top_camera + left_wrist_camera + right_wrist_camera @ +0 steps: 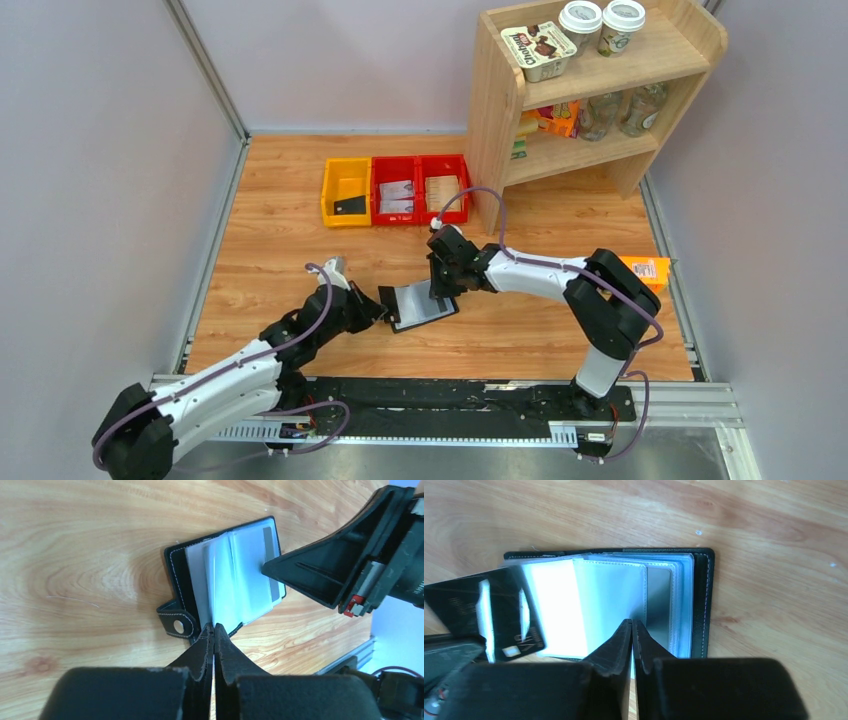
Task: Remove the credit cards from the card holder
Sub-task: Remove the credit card from the card holder.
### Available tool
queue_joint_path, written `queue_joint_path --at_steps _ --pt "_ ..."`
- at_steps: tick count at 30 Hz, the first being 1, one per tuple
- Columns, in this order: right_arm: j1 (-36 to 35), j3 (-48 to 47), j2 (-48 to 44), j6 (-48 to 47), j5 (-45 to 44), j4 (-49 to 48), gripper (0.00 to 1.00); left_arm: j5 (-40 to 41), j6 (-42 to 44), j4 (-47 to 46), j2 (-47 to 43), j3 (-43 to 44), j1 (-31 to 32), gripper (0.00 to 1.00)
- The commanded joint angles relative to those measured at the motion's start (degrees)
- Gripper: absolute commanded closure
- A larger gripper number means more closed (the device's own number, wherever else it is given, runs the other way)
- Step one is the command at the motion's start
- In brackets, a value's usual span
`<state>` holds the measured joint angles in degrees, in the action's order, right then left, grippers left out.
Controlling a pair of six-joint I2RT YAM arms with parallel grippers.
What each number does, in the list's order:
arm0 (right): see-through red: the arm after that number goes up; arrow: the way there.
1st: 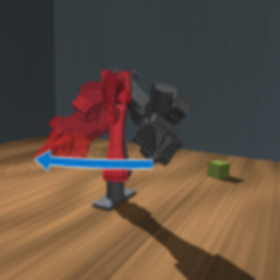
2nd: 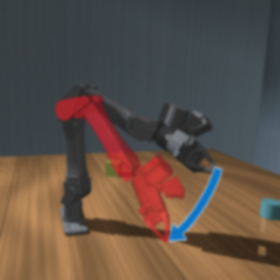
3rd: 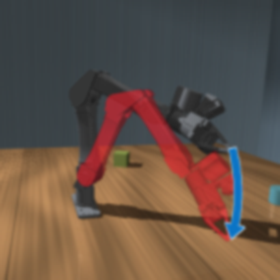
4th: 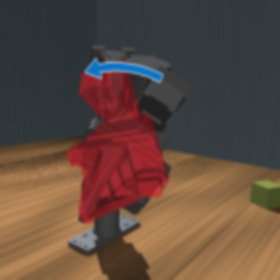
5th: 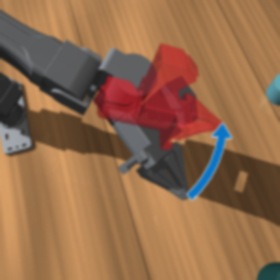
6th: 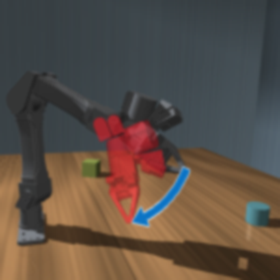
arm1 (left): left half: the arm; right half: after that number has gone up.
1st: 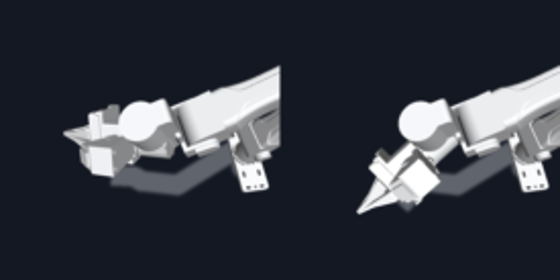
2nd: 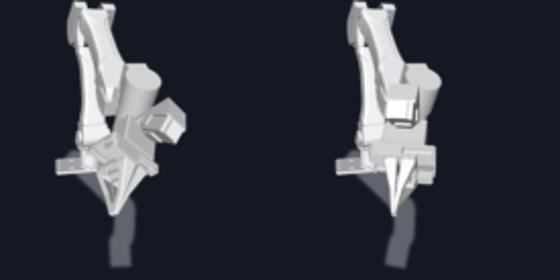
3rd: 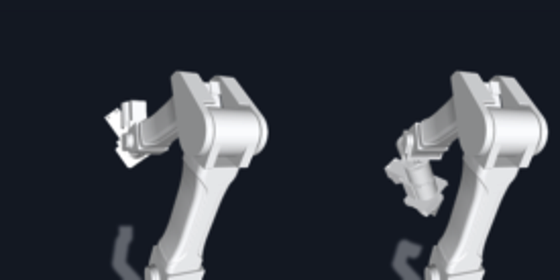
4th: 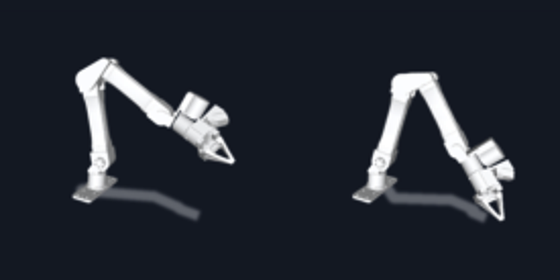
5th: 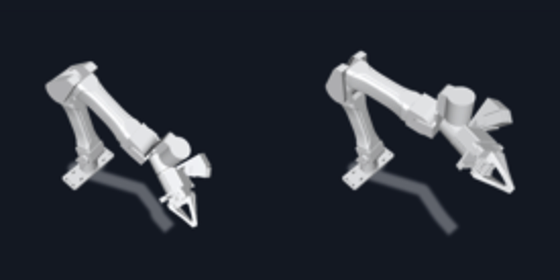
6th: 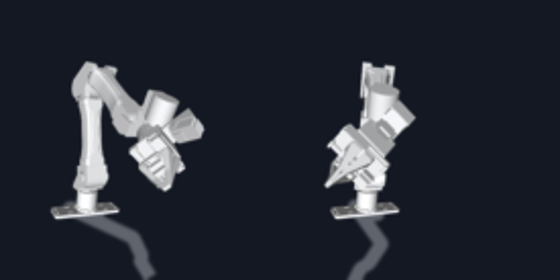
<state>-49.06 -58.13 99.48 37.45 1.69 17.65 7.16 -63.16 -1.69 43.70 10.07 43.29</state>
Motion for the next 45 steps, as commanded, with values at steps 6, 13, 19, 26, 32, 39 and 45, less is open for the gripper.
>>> queue_joint_path --at_steps 6,13,19,26,32,39,45 --pt "0.1 -2.7 -15.4 -13.2 0.5 5.8 0.63 -1.2 26.7 24.0 -7.5 20.9 -0.3 1.00" --pt "0.1 -1.9 -33.0 -26.2 9.7 2.0 0.26 -17.2 48.1 31.7 -3.2 37.1 -0.3 1.00" --pt "0.1 -3.0 -39.4 -37.1 24.3 1.6 0.23 -31.3 65.1 40.6 1.6 49.1 -0.3 1.00" --pt "-0.3 -11.2 -35.3 -45.4 31.3 6.3 0.25 -38.1 76.5 52.4 8.7 60.7 -0.3 1.00" --pt "-0.7 -16.5 -30.4 -46.3 39.5 8.3 0.35 -40.3 80.0 57.9 12.1 66.0 -0.3 1.00" --pt "-1.0 -19.0 -27.3 -46.1 43.9 9.7 0.69 -40.4 81.5 59.1 12.8 67.5 -0.4 1.00" --pt "-1.0 -19.2 -26.3 -45.5 45.6 11.6 1.00 -38.7 80.6 56.8 11.2 66.6 -0.3 1.00"
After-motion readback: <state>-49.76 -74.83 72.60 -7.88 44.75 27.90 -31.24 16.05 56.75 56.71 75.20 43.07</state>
